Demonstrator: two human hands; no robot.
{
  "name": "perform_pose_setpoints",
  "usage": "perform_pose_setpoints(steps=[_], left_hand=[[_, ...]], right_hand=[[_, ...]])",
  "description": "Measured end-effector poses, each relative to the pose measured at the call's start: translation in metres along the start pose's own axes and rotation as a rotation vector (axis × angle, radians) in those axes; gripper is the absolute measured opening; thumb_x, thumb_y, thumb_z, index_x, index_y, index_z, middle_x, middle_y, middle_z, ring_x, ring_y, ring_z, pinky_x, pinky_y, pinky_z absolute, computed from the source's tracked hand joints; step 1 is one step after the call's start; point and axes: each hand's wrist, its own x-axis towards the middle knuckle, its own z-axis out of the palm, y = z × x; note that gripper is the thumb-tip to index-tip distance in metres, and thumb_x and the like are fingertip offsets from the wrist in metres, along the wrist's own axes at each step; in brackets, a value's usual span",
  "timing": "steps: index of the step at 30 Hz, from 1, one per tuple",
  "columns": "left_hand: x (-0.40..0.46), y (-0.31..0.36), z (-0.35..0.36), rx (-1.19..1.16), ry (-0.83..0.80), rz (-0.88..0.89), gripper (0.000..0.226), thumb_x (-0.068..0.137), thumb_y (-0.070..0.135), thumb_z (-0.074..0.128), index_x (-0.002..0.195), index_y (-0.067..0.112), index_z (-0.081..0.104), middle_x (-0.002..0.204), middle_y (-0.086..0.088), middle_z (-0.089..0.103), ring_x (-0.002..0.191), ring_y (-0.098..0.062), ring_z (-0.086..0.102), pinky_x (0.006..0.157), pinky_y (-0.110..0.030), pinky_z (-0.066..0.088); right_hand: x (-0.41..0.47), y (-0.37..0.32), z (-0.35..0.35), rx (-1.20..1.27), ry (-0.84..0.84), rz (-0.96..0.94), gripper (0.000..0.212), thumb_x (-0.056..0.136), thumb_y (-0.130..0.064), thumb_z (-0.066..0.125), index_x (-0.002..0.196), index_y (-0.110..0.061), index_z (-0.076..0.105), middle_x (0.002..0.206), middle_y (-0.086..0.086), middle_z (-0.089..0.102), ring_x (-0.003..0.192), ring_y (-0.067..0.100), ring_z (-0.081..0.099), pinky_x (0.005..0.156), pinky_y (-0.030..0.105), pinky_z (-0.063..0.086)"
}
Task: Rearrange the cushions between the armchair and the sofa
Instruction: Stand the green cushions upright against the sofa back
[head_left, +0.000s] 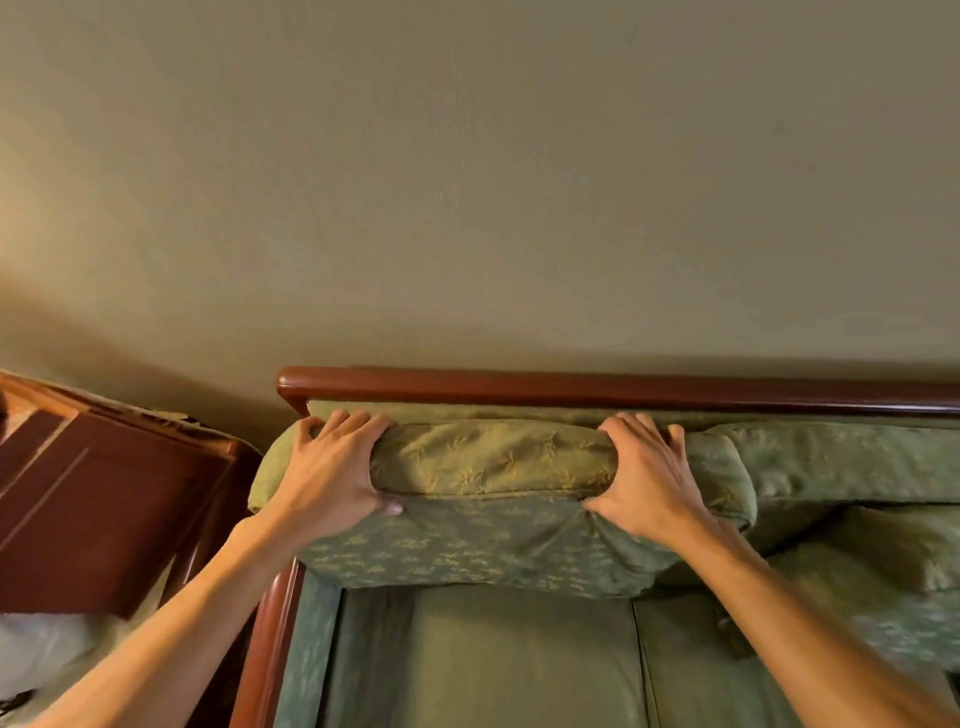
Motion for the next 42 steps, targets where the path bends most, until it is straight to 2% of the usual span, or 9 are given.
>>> perform_pose_setpoints(steps=[6, 11, 20, 25, 27, 30, 34, 39, 42], left_hand=[[-0.022, -0.009, -0.021, 0.074, 0.312, 0.033, 0.095, 0.047, 0.061, 0.091, 0.128, 0.025, 0.056, 0.113, 0.003, 0.060, 0.107, -0.027, 0.051, 0.096, -0.049, 0.028], [0.012, -0.017, 0.054, 0.089, 0.075, 0.005, 0.100, 0.056, 0.063, 0.086, 0.140, 0.024, 0.049, 0.129, -0.001, 0.055, 0.123, -0.030, 0.048, 0.109, -0.053, 0.028], [0.055, -0.031, 0.068, 0.071, 0.001, 0.013, 0.122, 0.046, 0.073, 0.084, 0.148, 0.029, 0.034, 0.137, 0.001, 0.045, 0.131, -0.026, 0.037, 0.116, -0.048, 0.022], [0.045, -0.005, 0.052, 0.085, -0.052, -0.065, 0.135, 0.056, 0.054, 0.091, 0.157, 0.026, 0.006, 0.155, -0.012, 0.026, 0.145, -0.035, 0.019, 0.122, -0.055, 0.009], [0.028, 0.022, 0.061, 0.080, 0.045, 0.014, 0.129, 0.068, 0.040, 0.087, 0.158, 0.032, -0.005, 0.166, -0.013, 0.004, 0.152, -0.036, -0.001, 0.122, -0.059, -0.001], [0.005, 0.021, 0.073, 0.083, 0.041, 0.065, 0.107, 0.085, 0.055, 0.067, 0.155, 0.045, -0.014, 0.167, -0.003, -0.012, 0.151, -0.034, -0.017, 0.116, -0.069, -0.004], [0.004, -0.028, 0.066, 0.124, -0.001, -0.073, 0.089, 0.091, 0.063, 0.047, 0.152, 0.050, -0.016, 0.168, -0.002, -0.006, 0.150, -0.043, -0.012, 0.109, -0.079, 0.003], [0.008, -0.010, 0.049, 0.027, -0.191, -0.192, 0.085, 0.098, 0.051, 0.051, 0.150, 0.055, -0.017, 0.166, 0.001, -0.019, 0.149, -0.038, -0.023, 0.109, -0.079, -0.004], [-0.009, -0.007, 0.023, -0.193, -0.201, -0.318, 0.081, 0.098, 0.049, 0.054, 0.155, 0.050, -0.004, 0.168, -0.001, -0.010, 0.152, -0.036, -0.013, 0.113, -0.075, 0.000]], right_hand=[[-0.020, -0.017, -0.023, -0.072, 0.366, -0.086, 0.082, 0.046, -0.054, 0.086, 0.110, -0.013, 0.056, 0.106, 0.002, 0.054, 0.100, 0.026, 0.047, 0.086, 0.043, 0.029], [-0.007, -0.003, 0.061, -0.182, -0.020, 0.053, 0.102, 0.056, -0.072, 0.073, 0.135, -0.015, 0.042, 0.129, 0.005, 0.048, 0.122, 0.030, 0.044, 0.107, 0.050, 0.028], [0.047, 0.016, 0.066, -0.118, -0.173, 0.079, 0.109, 0.062, -0.072, 0.071, 0.146, -0.024, 0.021, 0.146, 0.005, 0.029, 0.139, 0.028, 0.024, 0.118, 0.050, 0.014], [0.033, -0.013, 0.047, -0.232, -0.176, 0.035, 0.115, 0.074, -0.058, 0.071, 0.155, -0.017, 0.001, 0.161, 0.013, 0.003, 0.148, 0.035, 0.005, 0.119, 0.056, 0.006], [0.012, -0.040, 0.059, -0.196, -0.074, -0.062, 0.112, 0.081, -0.042, 0.070, 0.157, -0.021, -0.010, 0.165, 0.012, -0.011, 0.151, 0.033, -0.008, 0.119, 0.060, 0.000], [-0.007, -0.028, 0.074, -0.210, -0.053, -0.106, 0.113, 0.084, -0.040, 0.071, 0.156, -0.030, -0.016, 0.166, 0.005, -0.013, 0.152, 0.028, -0.013, 0.117, 0.066, -0.002], [-0.012, 0.049, 0.056, -0.261, -0.082, 0.082, 0.102, 0.086, -0.071, 0.051, 0.155, -0.037, -0.016, 0.166, -0.002, -0.013, 0.151, 0.022, -0.017, 0.118, 0.065, 0.000], [-0.013, 0.041, 0.044, -0.165, -0.234, 0.168, 0.095, 0.094, -0.056, 0.054, 0.153, -0.040, -0.018, 0.164, -0.004, -0.022, 0.149, 0.022, -0.025, 0.116, 0.067, -0.003], [-0.029, 0.028, 0.022, 0.046, -0.197, 0.282, 0.092, 0.094, -0.055, 0.054, 0.156, -0.036, -0.011, 0.166, -0.004, -0.013, 0.152, 0.023, -0.013, 0.119, 0.061, 0.004]])
